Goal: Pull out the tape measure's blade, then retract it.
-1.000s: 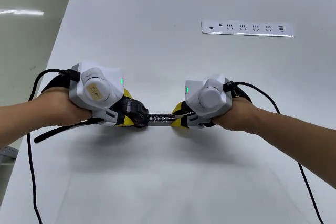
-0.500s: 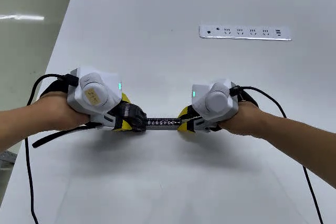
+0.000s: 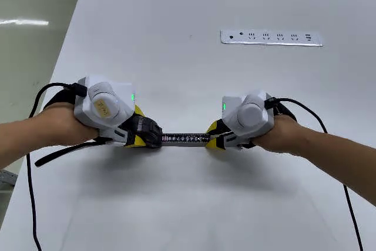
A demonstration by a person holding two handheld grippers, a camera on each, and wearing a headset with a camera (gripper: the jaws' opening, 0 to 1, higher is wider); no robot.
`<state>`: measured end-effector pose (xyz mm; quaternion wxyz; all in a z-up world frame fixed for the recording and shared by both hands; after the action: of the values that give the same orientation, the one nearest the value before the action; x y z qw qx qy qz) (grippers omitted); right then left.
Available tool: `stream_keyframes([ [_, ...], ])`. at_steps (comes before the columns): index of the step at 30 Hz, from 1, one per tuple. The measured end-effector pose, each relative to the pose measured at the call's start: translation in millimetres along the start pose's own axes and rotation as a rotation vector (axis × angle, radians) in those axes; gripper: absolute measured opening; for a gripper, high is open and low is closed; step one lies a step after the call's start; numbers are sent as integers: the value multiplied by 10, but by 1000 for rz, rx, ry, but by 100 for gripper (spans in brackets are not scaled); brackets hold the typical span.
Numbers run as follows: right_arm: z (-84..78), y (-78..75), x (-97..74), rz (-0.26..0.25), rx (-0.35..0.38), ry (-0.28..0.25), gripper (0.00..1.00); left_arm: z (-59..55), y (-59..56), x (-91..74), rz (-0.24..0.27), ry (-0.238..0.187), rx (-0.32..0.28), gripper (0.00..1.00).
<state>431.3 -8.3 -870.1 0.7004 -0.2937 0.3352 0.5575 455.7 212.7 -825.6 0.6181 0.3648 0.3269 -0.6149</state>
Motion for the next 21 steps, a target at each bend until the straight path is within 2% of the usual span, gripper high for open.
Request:
stream_keyframes([
  [21,-253,-11,-202,-10,21,28,11,0,4,1,-4,8,3,31],
])
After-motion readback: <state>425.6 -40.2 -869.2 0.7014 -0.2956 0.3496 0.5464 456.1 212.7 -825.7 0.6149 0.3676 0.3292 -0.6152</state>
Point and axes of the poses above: the centre of the closed fingertips' face, and the gripper's own axes: x roughly forward along the fingers, y roughly to its left, z roughly out of its top, the point moved 9 cm from there along -x, roughly backward along the fingers, and after that the axes turned 2 degrees about -z, right-handed, at the moved point
